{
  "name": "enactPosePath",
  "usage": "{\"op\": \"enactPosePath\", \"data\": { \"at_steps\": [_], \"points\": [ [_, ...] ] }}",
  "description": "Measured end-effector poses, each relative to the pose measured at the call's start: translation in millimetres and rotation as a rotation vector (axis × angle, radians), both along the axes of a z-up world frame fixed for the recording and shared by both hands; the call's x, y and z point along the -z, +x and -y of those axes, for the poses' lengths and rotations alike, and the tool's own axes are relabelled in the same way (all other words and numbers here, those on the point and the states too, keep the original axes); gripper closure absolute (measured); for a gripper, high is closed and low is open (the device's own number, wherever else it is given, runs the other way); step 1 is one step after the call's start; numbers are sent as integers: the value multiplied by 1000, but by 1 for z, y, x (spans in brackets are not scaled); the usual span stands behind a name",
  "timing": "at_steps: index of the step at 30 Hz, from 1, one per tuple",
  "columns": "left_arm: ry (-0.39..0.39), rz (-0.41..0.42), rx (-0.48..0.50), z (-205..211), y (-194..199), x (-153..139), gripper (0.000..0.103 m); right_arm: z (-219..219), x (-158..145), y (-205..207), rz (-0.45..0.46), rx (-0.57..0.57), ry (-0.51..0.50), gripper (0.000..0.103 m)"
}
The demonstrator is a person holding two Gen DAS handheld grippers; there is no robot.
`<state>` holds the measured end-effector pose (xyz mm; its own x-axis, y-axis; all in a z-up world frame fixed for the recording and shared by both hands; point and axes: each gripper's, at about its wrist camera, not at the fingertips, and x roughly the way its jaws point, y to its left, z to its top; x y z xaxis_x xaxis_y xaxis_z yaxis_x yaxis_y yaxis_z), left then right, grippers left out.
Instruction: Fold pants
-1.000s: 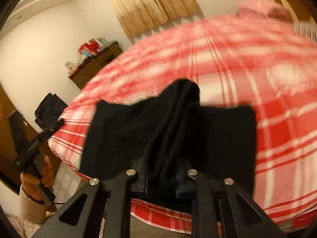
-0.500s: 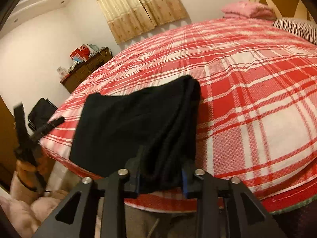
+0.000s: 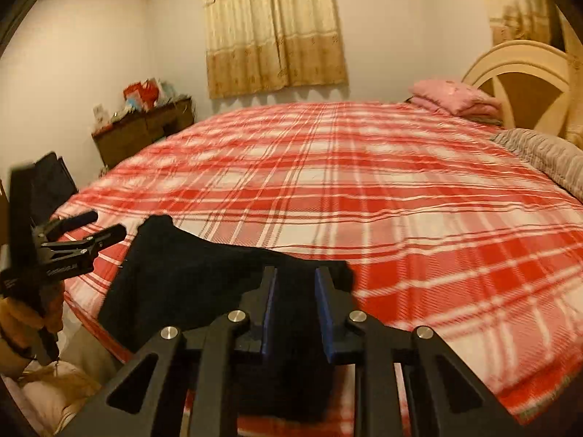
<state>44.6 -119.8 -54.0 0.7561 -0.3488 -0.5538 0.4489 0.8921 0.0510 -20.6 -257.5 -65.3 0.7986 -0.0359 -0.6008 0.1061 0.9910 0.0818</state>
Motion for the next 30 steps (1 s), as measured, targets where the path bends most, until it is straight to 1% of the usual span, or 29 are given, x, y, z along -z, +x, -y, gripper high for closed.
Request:
{"op": "enactPosePath", "data": {
  "at_steps": [1,2,3,4,5,6,7,9,10,11,12,14,16,17,18,20,22,24,25,26,28,30],
  "points": [
    [13,5,-1,7,2,3,10,5,14,15,-50,-2,11,80],
    [40,7,-22,14,7,9,10,9,25,23,-82,10,14,80],
    [81,0,-71,20,16,18,10,14,36,29,-98,29,22,81],
    [104,-17,-111,21,23,25,10,17,38,28,-55,27,35,80],
    [107,-50,-142,18,31,33,9,17,39,26,-33,23,31,80],
    [67,-115,-160,8,42,43,5,16,39,27,-32,23,24,80],
    [32,-148,-166,3,46,48,0,14,40,25,-25,19,4,80],
    [-78,-232,-184,-15,58,58,0,10,41,24,-13,11,-32,80],
    [-123,-280,-177,-21,64,63,0,8,41,23,-11,13,-40,80],
    [-155,-311,-173,-26,68,66,0,7,40,25,-12,18,-36,80],
    [-162,-316,-167,-28,68,64,0,6,36,24,-14,27,-25,80],
    [-151,-315,-165,-31,64,55,0,4,25,16,4,23,-3,80],
    [-150,-266,-179,-40,53,43,0,-4,16,9,30,-5,-6,80],
    [-136,-221,-209,-50,45,36,0,-12,9,3,47,-23,-23,80],
    [-123,-198,-234,-56,41,33,0,-18,6,0,58,-36,-30,80],
    [-103,-183,-263,-66,33,31,0,-35,-3,-1,81,-103,-17,80],
    [-110,-210,-266,-76,26,34,0,-56,-8,8,74,-183,4,80],
    [-140,-245,-245,-81,14,42,0,-79,-7,23,61,-247,15,80],
    [-133,-259,-238,-79,12,46,0,-90,-6,32,53,-273,13,80],
    [-118,-270,-238,-77,13,49,0,-98,-4,39,46,-292,8,80],
    [-58,-303,-241,-68,14,62,0,-118,3,66,4,-352,11,80],
    [-30,-317,-245,-65,13,70,0,-133,11,89,-24,-380,20,80]
  ]
}}
